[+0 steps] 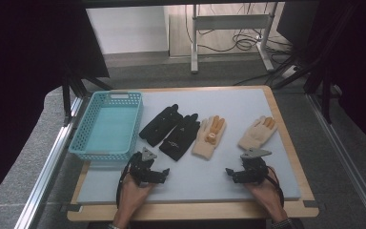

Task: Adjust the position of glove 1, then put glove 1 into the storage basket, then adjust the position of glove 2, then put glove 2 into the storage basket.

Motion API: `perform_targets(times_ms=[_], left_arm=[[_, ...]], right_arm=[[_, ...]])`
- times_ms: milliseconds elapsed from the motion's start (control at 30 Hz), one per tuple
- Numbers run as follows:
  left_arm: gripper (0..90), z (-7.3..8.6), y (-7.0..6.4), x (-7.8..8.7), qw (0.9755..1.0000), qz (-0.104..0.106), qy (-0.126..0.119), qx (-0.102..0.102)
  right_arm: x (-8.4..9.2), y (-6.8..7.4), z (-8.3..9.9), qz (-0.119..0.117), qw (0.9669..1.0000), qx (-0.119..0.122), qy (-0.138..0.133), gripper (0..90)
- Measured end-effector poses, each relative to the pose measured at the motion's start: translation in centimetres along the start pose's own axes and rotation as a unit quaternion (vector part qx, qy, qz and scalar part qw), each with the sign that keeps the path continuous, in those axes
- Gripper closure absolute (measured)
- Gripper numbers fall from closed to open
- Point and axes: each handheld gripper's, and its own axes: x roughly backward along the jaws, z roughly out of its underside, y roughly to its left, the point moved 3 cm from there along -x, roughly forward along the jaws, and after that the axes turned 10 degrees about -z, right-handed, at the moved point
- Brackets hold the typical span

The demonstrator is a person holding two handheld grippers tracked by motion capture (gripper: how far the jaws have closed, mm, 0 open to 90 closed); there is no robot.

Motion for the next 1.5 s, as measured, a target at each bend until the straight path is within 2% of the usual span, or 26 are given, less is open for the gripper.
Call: perform_targets(times_ms=[500,933,1300,1500], left_arm=[[5.1,0.02,0.01,0.00,1.0000,0.000,-0.001,0.000],[5.1,0.02,0.01,0.01,1.0000,0.000,-0.001,0.000],[5.2,0.02,0.02,0.01,1.0000,0.000,-0.001,0.000],[5.1,0.02,0.02,0.00,1.0000,0.000,-0.001,0.001]], right_arm=[[-0.13,0.12,0.01,0.001,1.0000,0.007,0.003,13.2],[-0.07,0.11,0.01,0.000,1.0000,0.006,0.002,14.0],[0.37,0.03,-0.06,-0.004,1.0000,0.002,-0.006,27.3],[0.72,0.13,-0.68,-0.011,0.9998,-0.001,-0.015,35.7]])
